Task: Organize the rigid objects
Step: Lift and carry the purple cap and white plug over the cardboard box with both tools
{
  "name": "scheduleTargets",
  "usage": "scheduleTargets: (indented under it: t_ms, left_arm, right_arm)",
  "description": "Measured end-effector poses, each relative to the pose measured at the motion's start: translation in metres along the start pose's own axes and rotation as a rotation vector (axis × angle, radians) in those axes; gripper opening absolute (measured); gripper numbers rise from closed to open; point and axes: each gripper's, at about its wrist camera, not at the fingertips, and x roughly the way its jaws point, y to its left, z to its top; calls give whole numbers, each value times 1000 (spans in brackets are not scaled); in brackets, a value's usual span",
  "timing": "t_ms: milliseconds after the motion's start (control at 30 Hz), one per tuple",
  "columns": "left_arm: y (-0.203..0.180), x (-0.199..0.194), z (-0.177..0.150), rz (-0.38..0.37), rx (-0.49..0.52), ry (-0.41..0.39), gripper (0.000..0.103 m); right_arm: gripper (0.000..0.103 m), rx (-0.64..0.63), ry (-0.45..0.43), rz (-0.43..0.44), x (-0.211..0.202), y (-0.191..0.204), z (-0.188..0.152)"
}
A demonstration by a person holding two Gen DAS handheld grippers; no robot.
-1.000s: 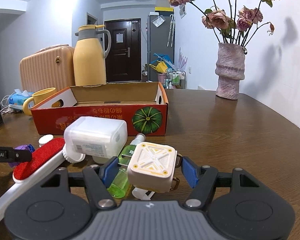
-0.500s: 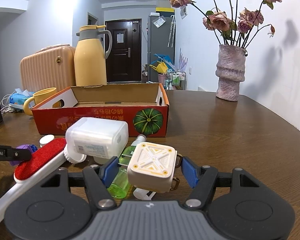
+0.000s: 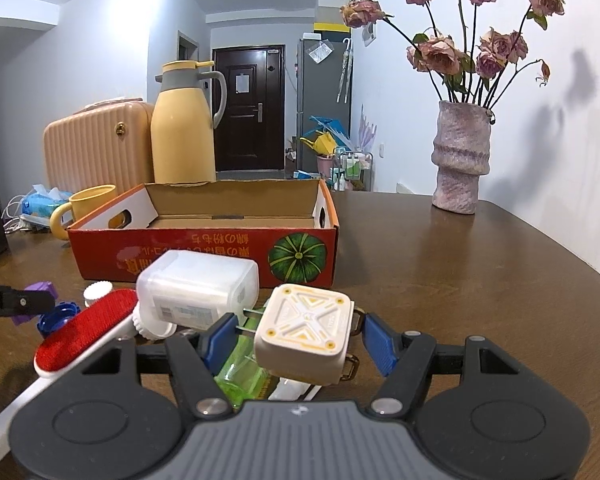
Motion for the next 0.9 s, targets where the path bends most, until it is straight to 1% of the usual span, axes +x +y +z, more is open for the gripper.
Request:
scheduleTargets:
  t_ms: [400, 600, 900]
  left_arm:
    - [-10, -14, 20, 1, 30, -58, 54]
    - [-18, -13, 32, 8, 51, -82, 54]
    - [-29, -11, 54, -1, 51, -118, 54]
  right_arm:
    - [67, -16, -46, 26, -1, 1, 18]
    - [67, -34, -73, 49, 3, 4, 30]
    - [67, -55, -109, 83, 11, 9, 53]
